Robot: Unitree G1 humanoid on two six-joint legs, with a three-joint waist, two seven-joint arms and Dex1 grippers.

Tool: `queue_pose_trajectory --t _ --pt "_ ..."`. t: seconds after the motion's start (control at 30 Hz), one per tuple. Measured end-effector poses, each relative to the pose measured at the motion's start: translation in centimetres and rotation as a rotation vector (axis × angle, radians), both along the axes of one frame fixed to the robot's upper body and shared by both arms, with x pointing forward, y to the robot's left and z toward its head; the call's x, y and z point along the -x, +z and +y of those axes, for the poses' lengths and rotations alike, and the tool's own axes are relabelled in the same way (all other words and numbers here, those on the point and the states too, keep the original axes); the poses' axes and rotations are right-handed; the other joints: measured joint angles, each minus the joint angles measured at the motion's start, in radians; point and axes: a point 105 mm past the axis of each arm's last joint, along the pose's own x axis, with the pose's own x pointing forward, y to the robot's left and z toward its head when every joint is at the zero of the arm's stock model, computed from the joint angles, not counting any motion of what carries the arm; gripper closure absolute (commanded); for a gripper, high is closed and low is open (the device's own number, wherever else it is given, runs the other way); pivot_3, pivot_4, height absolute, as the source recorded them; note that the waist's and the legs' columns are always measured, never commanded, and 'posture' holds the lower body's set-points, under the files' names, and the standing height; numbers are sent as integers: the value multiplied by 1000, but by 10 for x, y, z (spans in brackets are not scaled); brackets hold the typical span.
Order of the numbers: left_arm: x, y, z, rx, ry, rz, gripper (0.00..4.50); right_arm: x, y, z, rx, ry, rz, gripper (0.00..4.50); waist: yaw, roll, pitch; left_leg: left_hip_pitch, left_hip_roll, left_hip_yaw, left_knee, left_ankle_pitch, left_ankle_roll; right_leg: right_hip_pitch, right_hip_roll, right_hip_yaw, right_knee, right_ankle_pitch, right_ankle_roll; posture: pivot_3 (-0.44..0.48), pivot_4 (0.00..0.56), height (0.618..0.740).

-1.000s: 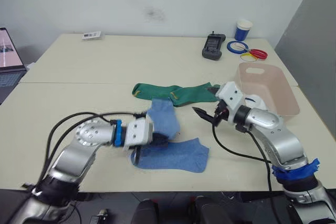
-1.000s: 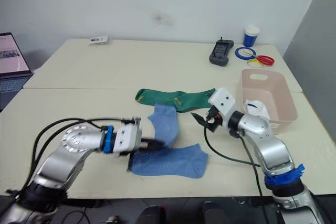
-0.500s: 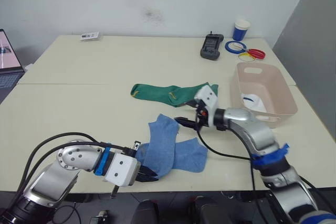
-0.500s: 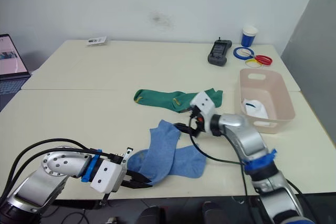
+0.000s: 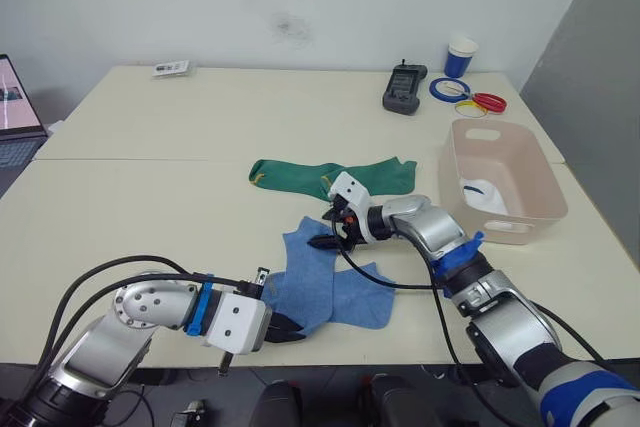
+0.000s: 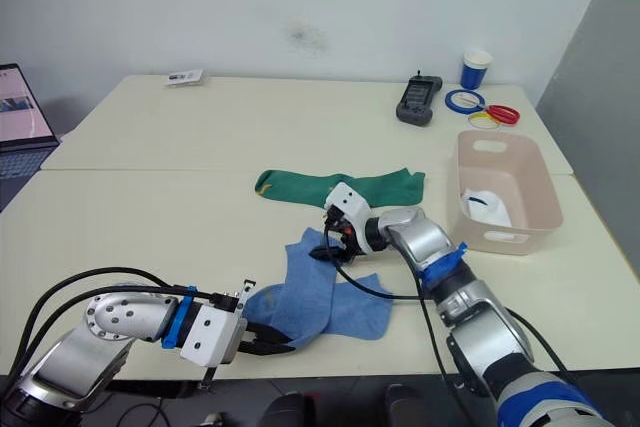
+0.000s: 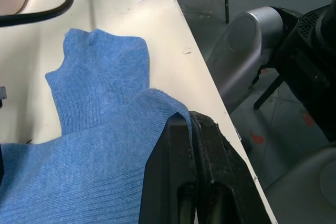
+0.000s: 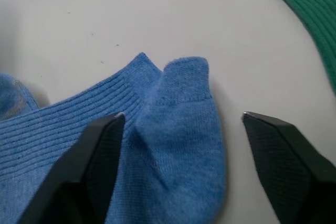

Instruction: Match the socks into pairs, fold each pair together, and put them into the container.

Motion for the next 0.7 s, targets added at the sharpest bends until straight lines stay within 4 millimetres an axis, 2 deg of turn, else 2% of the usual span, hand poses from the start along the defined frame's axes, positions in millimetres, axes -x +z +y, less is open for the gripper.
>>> queue_pose_trajectory --t 0.23,0.27,0.4,0.47,0.57,0.7 --pt "-8 6 -8 40 26 -24 4500 8 13 4 -33 81 -19 4248 0 0 0 0 0 0 0 0 0 0 0 0 0 0 0 0 150 740" --pt "-9 6 -8 41 24 -25 4500 8 15 5 -38 86 -26 4448 0 0 0 0 0 0 0 0 0 0 0 0 0 0 0 0 150 740" --pt "-8 6 -8 42 15 -31 4500 2 24 -2 -59 41 -44 4448 0 0 0 0 0 0 0 0 0 0 0 0 0 0 0 0 150 740" --pt "-7 8 -8 49 -5 -52 4500 -2 29 -11 -69 -10 -49 4448 1 0 0 0 0 0 0 0 0 0 -1 0 0 0 0 0 150 740" --pt "-15 17 1 90 15 -128 4500 -3 36 -38 -95 -104 -18 4448 5 0 0 0 0 0 0 0 0 0 -2 -1 0 0 0 0 150 740" --pt "-28 27 20 117 68 -212 4500 11 43 -65 -137 -207 69 4448 4 0 0 0 0 0 -1 0 0 0 -3 -1 0 0 0 0 150 740"
